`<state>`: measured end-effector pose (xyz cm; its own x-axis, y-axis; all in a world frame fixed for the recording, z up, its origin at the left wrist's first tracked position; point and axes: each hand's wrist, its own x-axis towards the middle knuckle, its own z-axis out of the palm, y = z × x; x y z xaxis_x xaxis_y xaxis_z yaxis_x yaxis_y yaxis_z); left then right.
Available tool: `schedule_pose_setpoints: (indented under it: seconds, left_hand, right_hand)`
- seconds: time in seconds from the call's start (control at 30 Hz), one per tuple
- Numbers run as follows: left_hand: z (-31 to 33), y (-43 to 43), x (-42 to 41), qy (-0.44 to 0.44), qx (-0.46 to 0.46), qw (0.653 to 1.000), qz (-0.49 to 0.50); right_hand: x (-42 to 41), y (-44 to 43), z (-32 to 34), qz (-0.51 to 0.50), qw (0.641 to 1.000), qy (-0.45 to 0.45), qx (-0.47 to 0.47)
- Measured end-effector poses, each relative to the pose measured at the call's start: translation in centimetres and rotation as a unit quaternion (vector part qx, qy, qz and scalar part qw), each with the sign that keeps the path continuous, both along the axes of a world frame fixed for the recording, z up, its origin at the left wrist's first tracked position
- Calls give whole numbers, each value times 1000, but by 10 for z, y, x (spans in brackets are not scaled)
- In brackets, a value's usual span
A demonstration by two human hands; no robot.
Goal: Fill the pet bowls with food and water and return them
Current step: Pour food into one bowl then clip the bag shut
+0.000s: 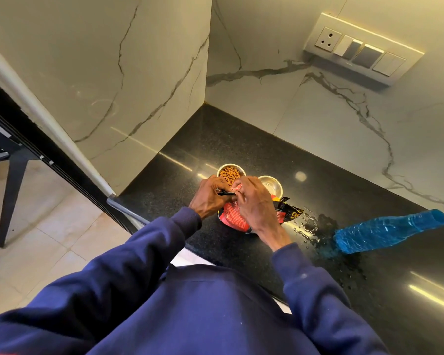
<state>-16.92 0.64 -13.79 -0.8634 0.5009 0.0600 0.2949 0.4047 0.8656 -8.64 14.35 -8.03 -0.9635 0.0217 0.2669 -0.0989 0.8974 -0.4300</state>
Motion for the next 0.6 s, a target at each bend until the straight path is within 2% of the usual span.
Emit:
schedule_pose_setpoints:
  seconds: [0.13,0.23,0.33,0.47,0.6]
  left_hand:
    - [2,-3,2,-29,22,999,-5]
    - [-2,-9,5,-32,28,999,-1]
    - [-10,-16,8,-72,63,995,3]
    - [-11,-21,11,-105,113,988,25]
    - [-2,-19,10,-104,118,987,38]
  right_hand:
    - [4,10,2,-11,1000,6,-19]
    - [22,16,0,-8,999,29,-41]
    - [48,29,-10,-21,995,62,-73]
    - [80,46,-23,-93,985,102,-106]
    - [96,64,-21,-207,962,128,-124]
